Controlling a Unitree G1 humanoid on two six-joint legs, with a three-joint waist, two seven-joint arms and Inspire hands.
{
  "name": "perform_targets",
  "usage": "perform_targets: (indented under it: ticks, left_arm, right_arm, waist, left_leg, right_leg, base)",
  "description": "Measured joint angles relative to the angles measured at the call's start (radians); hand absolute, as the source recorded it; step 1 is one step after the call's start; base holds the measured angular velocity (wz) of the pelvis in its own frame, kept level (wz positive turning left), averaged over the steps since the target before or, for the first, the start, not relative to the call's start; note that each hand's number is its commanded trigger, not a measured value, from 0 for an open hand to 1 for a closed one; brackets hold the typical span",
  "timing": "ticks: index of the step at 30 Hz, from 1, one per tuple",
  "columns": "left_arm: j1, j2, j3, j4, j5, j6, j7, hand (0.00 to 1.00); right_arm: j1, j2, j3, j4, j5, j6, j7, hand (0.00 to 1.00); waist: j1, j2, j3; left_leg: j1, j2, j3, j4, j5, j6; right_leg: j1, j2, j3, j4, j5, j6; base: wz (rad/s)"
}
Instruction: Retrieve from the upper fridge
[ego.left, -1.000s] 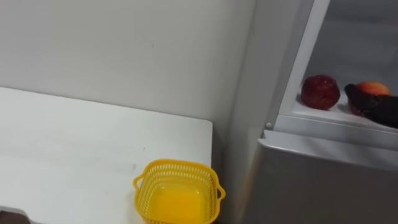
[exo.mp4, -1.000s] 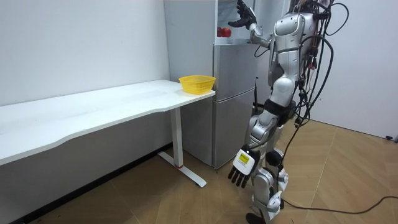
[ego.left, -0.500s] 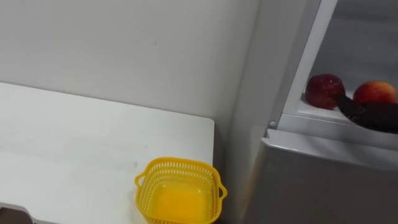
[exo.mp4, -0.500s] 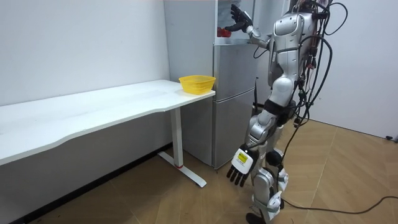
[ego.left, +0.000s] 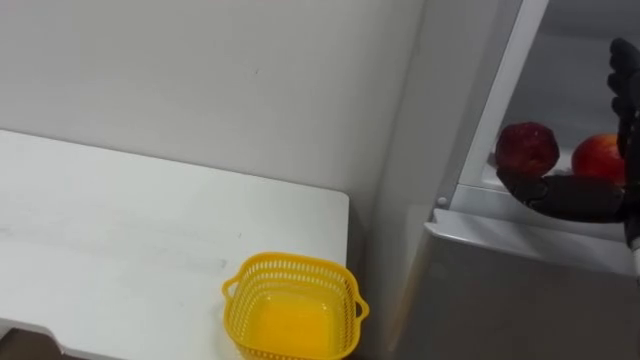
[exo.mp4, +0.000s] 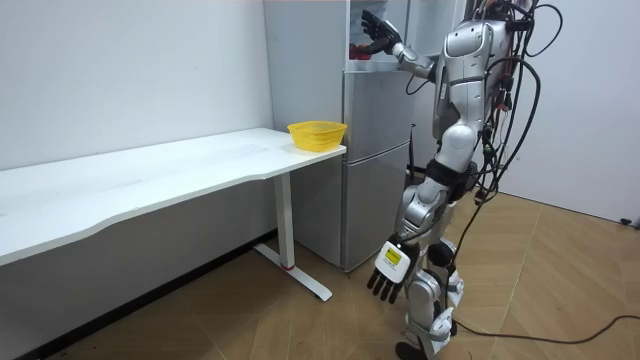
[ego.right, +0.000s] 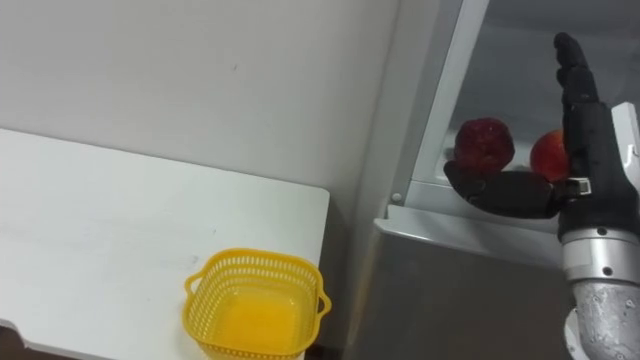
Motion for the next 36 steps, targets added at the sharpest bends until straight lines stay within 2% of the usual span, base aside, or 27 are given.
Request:
perform_targets:
  ticks: [7, 13, 15, 20, 25, 36]
  left_arm:
    - [-0.004, 0.000, 0.002, 0.000, 0.001, 0.005, -0.009, 0.00]
    - [-0.001, 0.001, 0.002, -0.003, 0.000, 0.016, -0.040, 0.00]
    - [0.005, 0.003, 0.002, -0.004, 0.000, 0.016, -0.041, 0.00]
    - [0.020, 0.012, 0.007, -0.027, 0.000, 0.016, -0.047, 0.00]
    - [0.025, 0.011, 0.035, -0.030, 0.001, 0.016, -0.049, 0.00]
    - [0.019, 0.010, 0.040, -0.030, 0.001, 0.016, -0.049, 0.00]
  right_arm:
    - [-0.001, 0.000, 0.000, 0.005, -0.026, 0.002, 0.000, 0.00]
    - [-0.034, 0.000, 0.000, 0.024, -0.048, 0.035, -0.001, 0.00]
    - [-0.042, 0.000, 0.000, 0.025, -0.065, 0.044, -0.002, 0.00]
    - [-0.065, 0.000, 0.000, 0.025, -0.085, 0.044, -0.009, 0.00]
    - [-0.081, 0.000, -0.001, 0.025, -0.085, 0.044, -0.015, 0.00]
    - [-0.081, 0.000, -0.001, 0.025, -0.083, 0.044, -0.006, 0.00]
  waist:
    - [0.003, 0.001, 0.0006]
    - [-0.002, 0.010, 0.0006]
    - [-0.002, 0.016, -0.0034]
    - [0.000, 0.026, -0.0065]
    - [0.001, 0.032, -0.0055]
    - [-0.001, 0.031, -0.0063]
  left_leg:
    - [0.000, 0.000, 0.000, 0.000, 0.000, 0.000]
    - [-0.008, -0.002, 0.001, 0.004, 0.000, 0.000]
    - [-0.007, -0.003, 0.002, 0.004, 0.000, 0.000]
    - [-0.007, -0.004, 0.002, 0.008, 0.000, 0.000]
    - [-0.007, -0.004, 0.004, 0.009, 0.000, 0.000]
    - [-0.007, -0.005, 0.007, 0.009, 0.000, 0.001]
  right_leg:
    - [-0.002, 0.000, 0.000, 0.002, 0.000, 0.000]
    - [-0.018, -0.002, 0.001, 0.016, 0.000, 0.000]
    - [-0.017, -0.002, 0.002, 0.016, 0.000, 0.000]
    - [-0.018, -0.002, 0.007, 0.020, 0.000, 0.000]
    - [-0.019, -0.002, 0.010, 0.021, 0.000, 0.000]
    - [-0.019, -0.003, 0.009, 0.021, 0.000, 0.000]
  base:
    - [0.00]
    - [-0.03]
    - [0.00]
    - [0.00]
    - [0.00]
    - [0.00]
